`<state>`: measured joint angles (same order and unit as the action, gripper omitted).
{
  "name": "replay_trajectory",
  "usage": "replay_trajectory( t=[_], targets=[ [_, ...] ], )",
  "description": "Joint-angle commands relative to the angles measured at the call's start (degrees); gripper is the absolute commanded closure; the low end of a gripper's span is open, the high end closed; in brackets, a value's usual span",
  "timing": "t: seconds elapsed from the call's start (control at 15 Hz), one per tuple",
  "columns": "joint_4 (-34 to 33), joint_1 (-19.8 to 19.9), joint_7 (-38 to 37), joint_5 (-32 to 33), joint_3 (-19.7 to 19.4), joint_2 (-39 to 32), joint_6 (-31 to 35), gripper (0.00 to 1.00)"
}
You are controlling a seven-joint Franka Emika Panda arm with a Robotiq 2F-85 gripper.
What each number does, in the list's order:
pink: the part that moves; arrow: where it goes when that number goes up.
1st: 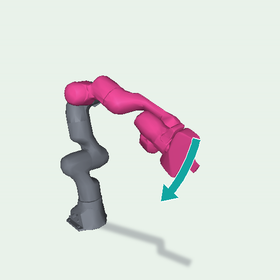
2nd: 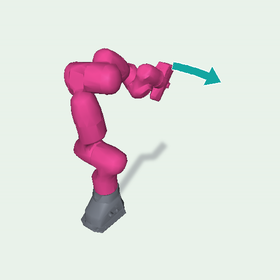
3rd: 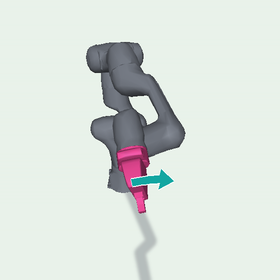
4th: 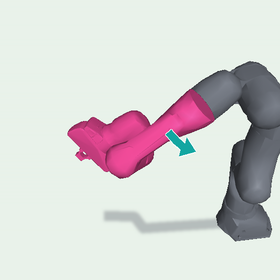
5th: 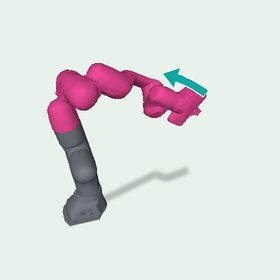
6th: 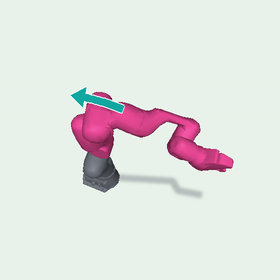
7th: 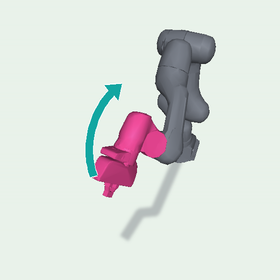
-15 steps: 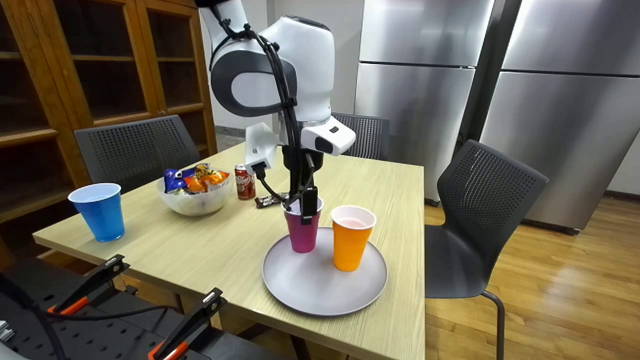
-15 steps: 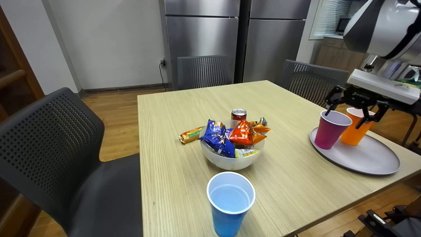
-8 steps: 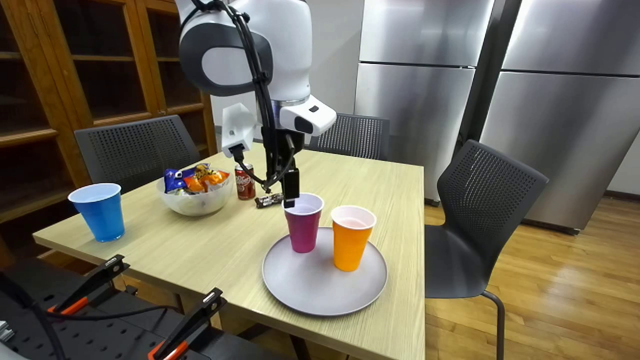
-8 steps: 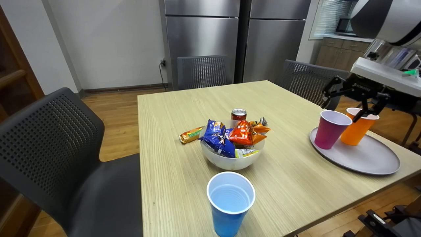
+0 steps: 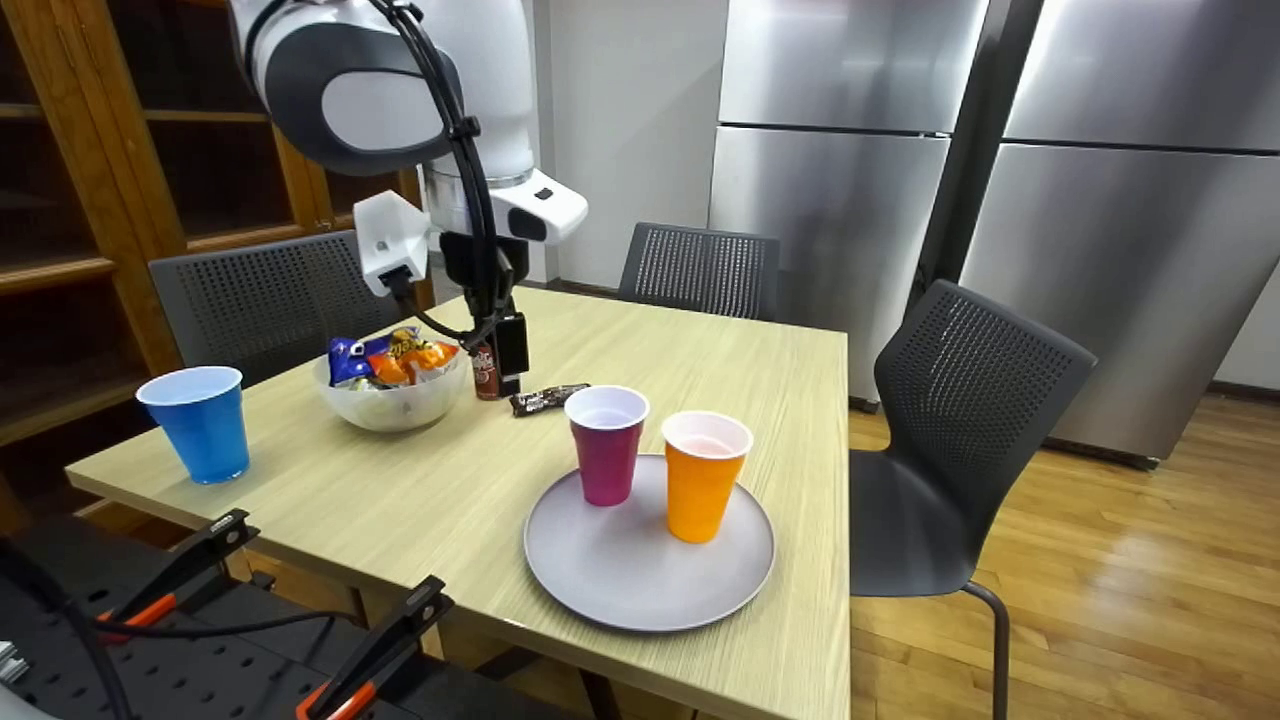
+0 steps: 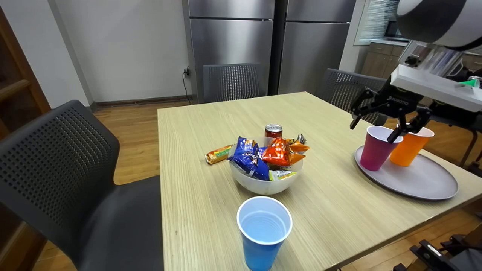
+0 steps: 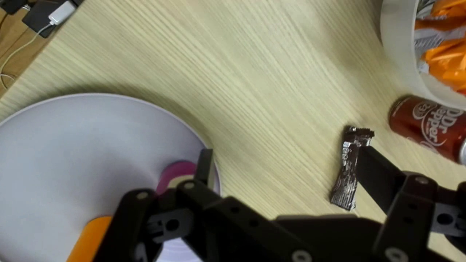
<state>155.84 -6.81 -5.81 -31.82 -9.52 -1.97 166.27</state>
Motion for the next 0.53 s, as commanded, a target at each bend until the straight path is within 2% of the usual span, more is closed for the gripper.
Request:
replay_trajectory(
  t=[0.0, 0.47],
  targets=[
    [3.4, 0.9, -6.4, 6.4, 6.0, 3.8, 0.6, 0.0],
    [4.2, -1.4, -12.0, 13.8, 14.1, 5.6, -2.0, 0.0]
  ],
)
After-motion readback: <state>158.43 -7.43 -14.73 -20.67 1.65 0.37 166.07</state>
